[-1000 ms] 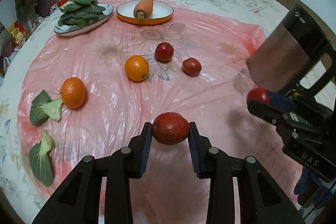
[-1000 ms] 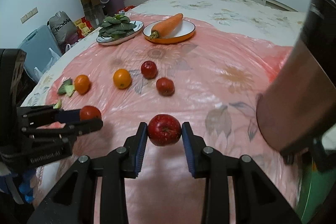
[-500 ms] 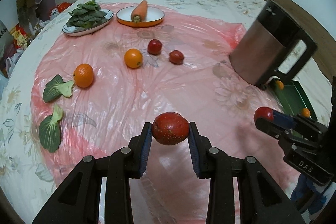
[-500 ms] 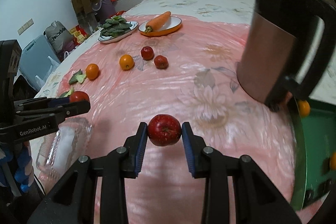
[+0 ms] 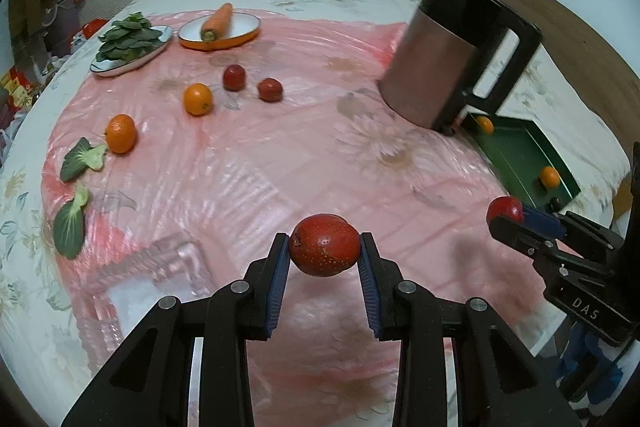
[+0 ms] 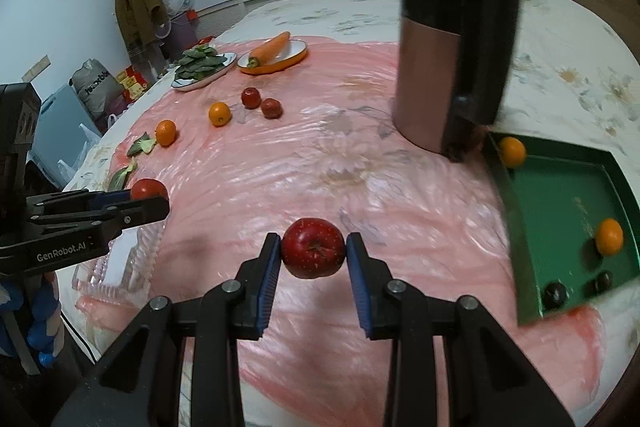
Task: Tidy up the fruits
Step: 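Carry the red apple and red plum to the green tray and lower them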
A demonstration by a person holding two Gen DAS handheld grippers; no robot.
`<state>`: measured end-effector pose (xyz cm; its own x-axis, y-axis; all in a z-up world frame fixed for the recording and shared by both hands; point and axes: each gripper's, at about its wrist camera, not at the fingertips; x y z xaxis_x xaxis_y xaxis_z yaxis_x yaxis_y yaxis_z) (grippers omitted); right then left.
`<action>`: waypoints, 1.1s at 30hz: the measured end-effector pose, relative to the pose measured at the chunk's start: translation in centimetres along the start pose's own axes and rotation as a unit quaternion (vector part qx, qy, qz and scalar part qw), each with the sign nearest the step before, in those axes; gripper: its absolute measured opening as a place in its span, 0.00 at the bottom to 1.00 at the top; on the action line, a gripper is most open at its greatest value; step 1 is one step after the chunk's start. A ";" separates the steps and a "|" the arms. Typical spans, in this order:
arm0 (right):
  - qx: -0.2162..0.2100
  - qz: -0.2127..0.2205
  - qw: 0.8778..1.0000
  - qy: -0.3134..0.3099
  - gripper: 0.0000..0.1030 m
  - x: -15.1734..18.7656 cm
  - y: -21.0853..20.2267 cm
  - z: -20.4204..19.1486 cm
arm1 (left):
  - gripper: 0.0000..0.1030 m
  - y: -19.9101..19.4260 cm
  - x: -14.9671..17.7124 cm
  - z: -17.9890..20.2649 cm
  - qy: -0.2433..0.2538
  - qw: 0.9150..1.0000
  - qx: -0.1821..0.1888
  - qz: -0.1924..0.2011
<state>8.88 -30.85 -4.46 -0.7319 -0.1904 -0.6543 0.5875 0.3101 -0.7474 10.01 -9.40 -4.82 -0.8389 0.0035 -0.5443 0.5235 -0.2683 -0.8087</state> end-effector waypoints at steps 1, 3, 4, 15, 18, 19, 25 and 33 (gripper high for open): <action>0.003 0.001 1.000 0.004 0.29 0.4 -0.3 0.4 | 0.29 0.0 0.1 0.4 0.004 1.000 0.000 -0.001; 0.008 0.003 1.000 0.011 0.29 0.9 -0.8 1.1 | 0.29 0.0 0.4 1.2 0.013 1.000 -0.001 -0.004; 0.011 0.006 1.000 0.018 0.29 1.3 -1.2 1.8 | 0.29 0.0 0.5 1.7 0.018 1.000 -0.001 -0.005; 0.045 0.028 0.995 0.084 0.29 4.4 -4.3 9.3 | 0.29 1.4 0.4 9.4 0.084 0.996 0.019 -0.024; 0.057 0.035 0.993 0.102 0.29 4.8 -5.0 12.1 | 0.29 2.0 0.2 11.9 0.103 0.994 0.030 -0.029; 0.060 0.036 0.992 0.106 0.29 4.9 -5.1 12.7 | 0.29 2.2 0.1 12.7 0.110 0.993 0.033 -0.030; 0.081 0.045 0.987 0.131 0.29 5.4 -5.5 17.2 | 0.29 4.1 -0.8 17.8 0.149 0.987 0.054 -0.040; 0.100 0.037 0.983 0.148 0.29 5.9 -4.3 21.9 | 0.29 7.0 -2.2 24.4 0.192 0.977 0.084 -0.048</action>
Point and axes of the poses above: each gripper's, at about its wrist camera, not at the fingertips, and y roughly the way its jaws point, z to its right, x to its underside, and after that the axes turned 5 degrees about -y, right-handed
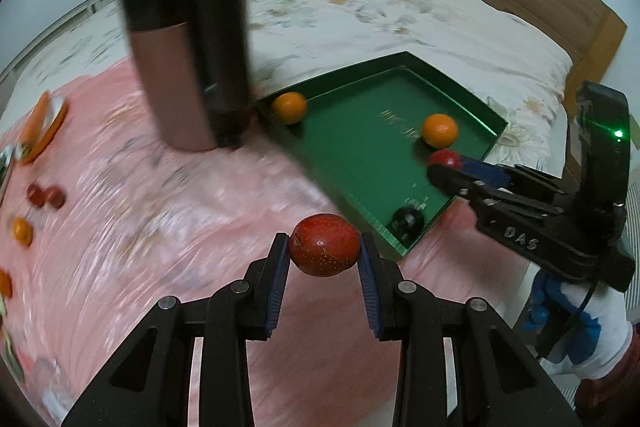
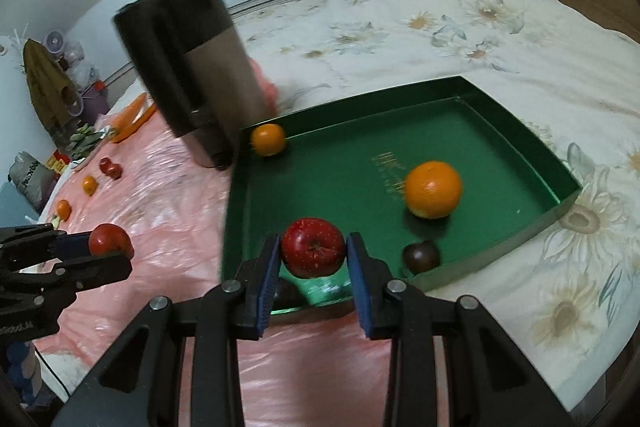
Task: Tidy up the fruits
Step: 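Carry the red apple and red plum to the green tray and lower them, then open both tools to release the apple and plum in the green tray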
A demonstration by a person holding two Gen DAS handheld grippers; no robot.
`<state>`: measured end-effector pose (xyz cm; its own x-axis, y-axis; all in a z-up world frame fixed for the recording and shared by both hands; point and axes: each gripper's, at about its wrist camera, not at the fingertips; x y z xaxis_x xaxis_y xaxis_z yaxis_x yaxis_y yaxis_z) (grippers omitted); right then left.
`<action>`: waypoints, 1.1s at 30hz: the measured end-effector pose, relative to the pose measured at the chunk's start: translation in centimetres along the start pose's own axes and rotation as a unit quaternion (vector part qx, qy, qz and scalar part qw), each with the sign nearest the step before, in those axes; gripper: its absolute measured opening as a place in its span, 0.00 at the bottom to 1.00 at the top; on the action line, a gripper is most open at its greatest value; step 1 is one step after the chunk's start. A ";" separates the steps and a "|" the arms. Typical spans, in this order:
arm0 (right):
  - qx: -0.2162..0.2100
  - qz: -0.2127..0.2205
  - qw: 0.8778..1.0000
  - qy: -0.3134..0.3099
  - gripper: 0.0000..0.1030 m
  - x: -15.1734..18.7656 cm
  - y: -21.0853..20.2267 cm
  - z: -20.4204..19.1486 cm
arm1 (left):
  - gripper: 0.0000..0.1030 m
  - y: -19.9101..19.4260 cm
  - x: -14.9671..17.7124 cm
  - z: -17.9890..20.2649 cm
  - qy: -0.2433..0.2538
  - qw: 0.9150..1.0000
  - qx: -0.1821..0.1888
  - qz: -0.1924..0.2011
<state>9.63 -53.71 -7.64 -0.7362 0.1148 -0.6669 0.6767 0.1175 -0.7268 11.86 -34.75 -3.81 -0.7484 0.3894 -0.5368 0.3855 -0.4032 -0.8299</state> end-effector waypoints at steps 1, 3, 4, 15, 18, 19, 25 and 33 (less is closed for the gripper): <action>0.003 -0.001 1.000 -0.001 0.29 -0.1 0.3 0.4 | 0.29 0.4 -0.4 0.4 0.006 1.000 0.001 0.001; 0.012 -0.004 1.000 -0.006 0.29 -0.4 0.8 1.0 | 0.29 1.2 -1.1 1.4 0.017 1.000 0.003 0.000; 0.015 -0.005 1.000 -0.008 0.29 -0.4 0.9 1.2 | 0.29 1.8 -1.6 1.9 0.025 1.000 0.004 -0.002; 0.027 -0.020 0.999 -0.019 0.29 -0.3 2.4 2.5 | 0.29 7.6 -3.4 4.7 0.063 0.997 -0.010 -0.034; 0.028 -0.025 0.999 -0.031 0.30 -0.5 2.8 2.3 | 0.29 8.7 -3.3 5.0 0.067 0.997 -0.018 -0.044; 0.031 -0.026 0.999 -0.035 0.30 -0.5 2.9 2.2 | 0.29 8.9 -3.2 5.0 0.067 0.997 -0.016 -0.044; 0.034 -0.029 0.998 -0.038 0.30 -0.6 3.1 2.1 | 0.29 8.7 -3.2 5.0 0.064 0.997 -0.014 -0.044; 0.046 -0.030 0.998 -0.031 0.56 -0.6 2.7 2.1 | 0.46 7.2 -3.1 4.5 0.054 0.998 -0.012 -0.035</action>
Point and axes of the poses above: each gripper's, at about its wrist camera, not at the fingertips, and y roughly the way its jaws point, z to its right, x to its underside, and after that the axes turned 5 degrees about -y, right-handed
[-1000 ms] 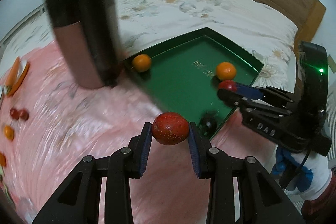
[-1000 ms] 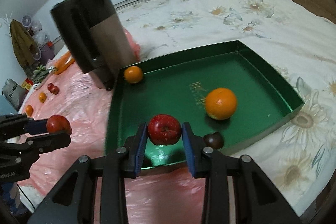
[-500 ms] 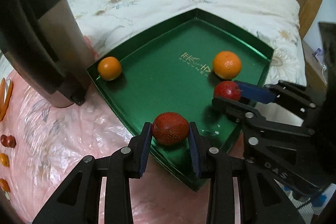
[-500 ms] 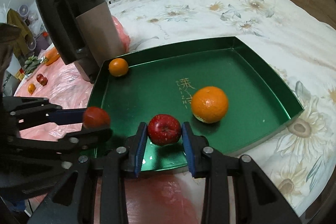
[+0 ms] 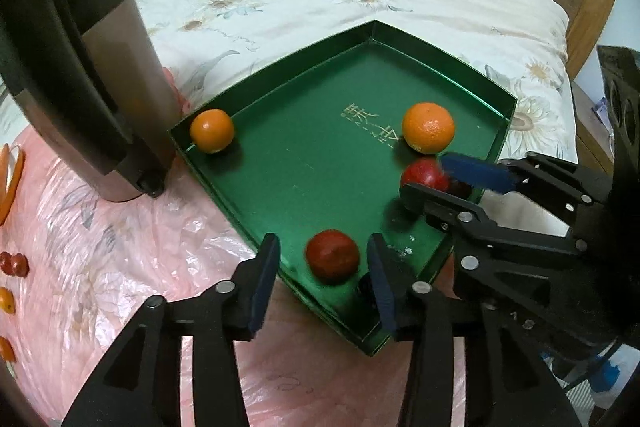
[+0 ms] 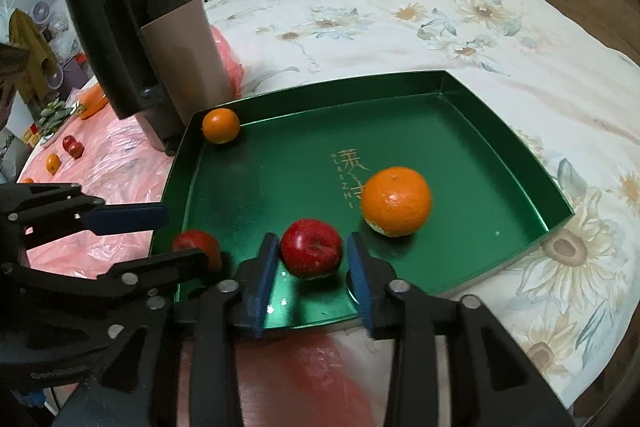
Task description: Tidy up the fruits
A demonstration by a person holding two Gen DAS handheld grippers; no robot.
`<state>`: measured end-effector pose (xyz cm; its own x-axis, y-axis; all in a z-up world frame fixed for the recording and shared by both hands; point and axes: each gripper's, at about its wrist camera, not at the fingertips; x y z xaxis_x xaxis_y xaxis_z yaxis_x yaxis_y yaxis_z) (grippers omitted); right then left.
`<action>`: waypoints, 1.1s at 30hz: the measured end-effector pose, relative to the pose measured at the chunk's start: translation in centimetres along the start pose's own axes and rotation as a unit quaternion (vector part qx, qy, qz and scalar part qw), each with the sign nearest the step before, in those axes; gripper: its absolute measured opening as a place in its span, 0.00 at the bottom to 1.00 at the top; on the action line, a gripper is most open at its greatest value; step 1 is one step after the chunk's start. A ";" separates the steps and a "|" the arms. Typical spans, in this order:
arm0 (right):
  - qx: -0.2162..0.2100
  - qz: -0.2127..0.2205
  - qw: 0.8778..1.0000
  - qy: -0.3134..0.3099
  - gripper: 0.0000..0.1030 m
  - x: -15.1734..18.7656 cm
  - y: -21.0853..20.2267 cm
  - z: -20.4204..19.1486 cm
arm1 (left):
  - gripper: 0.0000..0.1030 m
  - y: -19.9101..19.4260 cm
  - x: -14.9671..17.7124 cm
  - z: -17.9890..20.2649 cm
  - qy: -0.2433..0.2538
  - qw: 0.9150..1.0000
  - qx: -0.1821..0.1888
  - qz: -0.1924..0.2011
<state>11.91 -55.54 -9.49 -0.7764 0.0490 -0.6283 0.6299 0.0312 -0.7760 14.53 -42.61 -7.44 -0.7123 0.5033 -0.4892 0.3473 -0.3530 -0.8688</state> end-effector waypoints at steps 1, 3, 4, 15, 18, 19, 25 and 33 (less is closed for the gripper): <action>0.003 0.001 1.000 0.003 0.61 0.0 -0.2 0.1 | 0.48 -0.1 0.0 -0.2 -0.005 1.000 0.000 0.001; 0.000 0.006 1.000 0.010 0.74 0.0 -0.7 0.4 | 0.52 -0.3 0.0 -0.7 -0.014 1.000 0.005 0.002; -0.001 0.009 1.000 0.011 0.75 0.0 -1.0 0.3 | 0.52 -0.5 0.1 -0.8 -0.017 1.000 0.008 0.003; 0.001 0.025 1.000 0.007 0.85 0.3 -3.9 -1.2 | 0.52 -5.3 3.1 -0.9 0.008 0.999 -0.004 0.050; 0.002 0.029 1.000 0.010 0.99 0.7 -4.9 -1.7 | 0.52 -6.3 4.1 -1.4 0.001 0.999 -0.002 0.050; 0.003 0.031 0.999 0.010 0.99 0.8 -5.2 -1.9 | 0.52 -6.8 4.6 -1.8 -0.007 0.999 0.000 0.050; 0.001 0.037 0.999 0.002 1.00 1.6 -7.4 -3.6 | 0.52 -9.5 7.0 -3.4 -0.034 0.998 -0.007 0.045; -0.009 0.043 0.999 -0.015 1.00 2.3 -9.7 -6.3 | 0.52 -12.6 10.1 -5.3 -0.055 0.997 -0.019 0.057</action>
Point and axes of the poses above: each gripper's, at about its wrist camera, not at the fingertips, and y roughly the way its jaws point, z to its right, x to its underside, and after that the axes turned 5 degrees about -y, right-handed
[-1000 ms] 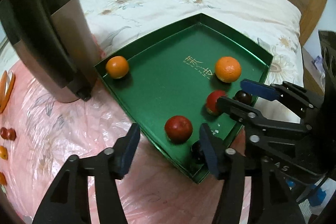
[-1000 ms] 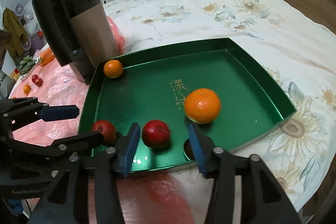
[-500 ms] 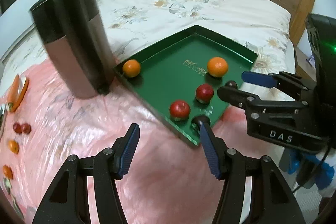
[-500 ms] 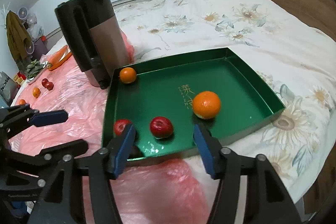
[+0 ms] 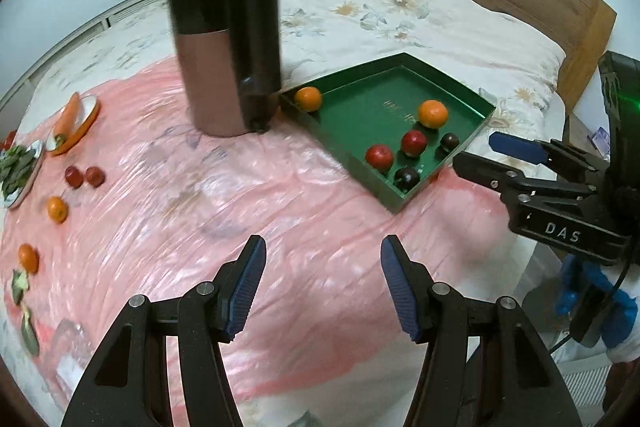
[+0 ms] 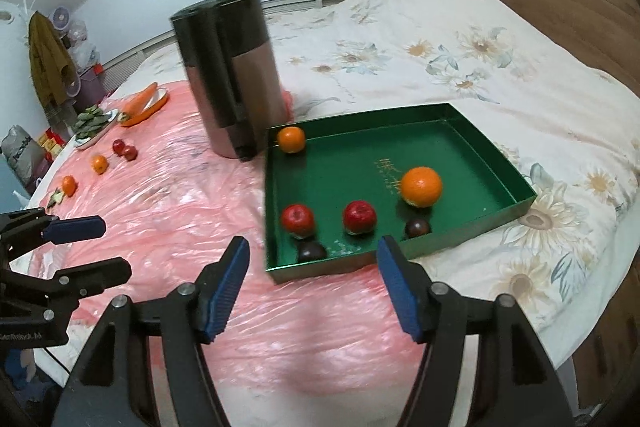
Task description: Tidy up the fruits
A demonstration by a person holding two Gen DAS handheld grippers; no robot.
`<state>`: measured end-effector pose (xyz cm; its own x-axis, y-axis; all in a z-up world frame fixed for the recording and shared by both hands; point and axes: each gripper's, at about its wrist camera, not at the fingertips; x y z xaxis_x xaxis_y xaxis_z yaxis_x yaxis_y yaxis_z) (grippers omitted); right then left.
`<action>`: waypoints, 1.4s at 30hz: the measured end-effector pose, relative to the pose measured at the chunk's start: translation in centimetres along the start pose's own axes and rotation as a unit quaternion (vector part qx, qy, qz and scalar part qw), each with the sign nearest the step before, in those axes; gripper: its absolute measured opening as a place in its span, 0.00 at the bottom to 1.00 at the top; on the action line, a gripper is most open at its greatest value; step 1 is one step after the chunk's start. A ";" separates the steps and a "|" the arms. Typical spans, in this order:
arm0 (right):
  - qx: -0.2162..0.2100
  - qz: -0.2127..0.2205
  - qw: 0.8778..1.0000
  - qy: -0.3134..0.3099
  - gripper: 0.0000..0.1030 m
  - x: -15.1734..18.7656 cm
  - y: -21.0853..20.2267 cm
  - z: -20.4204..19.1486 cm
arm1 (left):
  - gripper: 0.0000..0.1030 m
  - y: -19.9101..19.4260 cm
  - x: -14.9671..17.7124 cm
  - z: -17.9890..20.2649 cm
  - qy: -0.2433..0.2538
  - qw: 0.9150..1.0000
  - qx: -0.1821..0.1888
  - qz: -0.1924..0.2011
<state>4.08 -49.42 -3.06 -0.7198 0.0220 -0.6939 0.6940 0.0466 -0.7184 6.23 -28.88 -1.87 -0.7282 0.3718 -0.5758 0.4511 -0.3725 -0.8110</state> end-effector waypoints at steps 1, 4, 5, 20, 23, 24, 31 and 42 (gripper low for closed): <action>-0.002 0.000 1.000 -0.003 1.00 0.1 -0.2 -0.4 | 0.52 -0.4 0.5 -0.4 -0.003 1.000 -0.003 0.001; -0.011 0.003 1.000 -0.009 1.00 0.2 -0.9 -1.5 | 0.52 -1.3 1.5 -1.4 -0.008 1.000 -0.008 0.003; -0.013 0.004 1.000 -0.010 1.00 0.3 -1.1 -1.9 | 0.52 -1.6 1.9 -1.6 -0.009 1.000 -0.010 0.004; -0.047 0.010 0.998 -0.033 1.00 1.6 -2.7 -7.2 | 0.54 -6.2 6.7 -6.5 -0.061 0.996 -0.050 0.038; -0.051 0.008 0.998 -0.041 1.00 1.8 -2.9 -8.6 | 0.54 -6.9 7.5 -7.6 -0.070 0.995 -0.057 0.042; -0.051 0.006 0.998 -0.045 1.00 1.9 -3.0 -9.1 | 0.54 -7.2 8.0 -8.3 -0.076 0.994 -0.061 0.044; -0.055 0.003 0.997 -0.063 1.00 1.8 -3.4 -11.7 | 0.54 -9.1 10.2 -12.2 -0.110 0.989 -0.078 0.058; -0.070 -0.017 0.994 -0.087 1.00 2.2 -2.3 -15.9 | 0.56 -11.4 13.8 -17.8 -0.166 0.975 -0.118 0.085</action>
<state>0.69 -33.62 -2.15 -0.7200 -0.1550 -0.6764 0.6519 0.1829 -0.7359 0.22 -4.35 -2.42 -0.7414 0.0120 -0.6709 0.6579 -0.1840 -0.7303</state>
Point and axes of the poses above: each gripper's, at about its wrist camera, not at the fingertips, and y roughly the way its jaws point, z to its right, x to its underside, and after that the axes turned 5 degrees about -y, right-handed
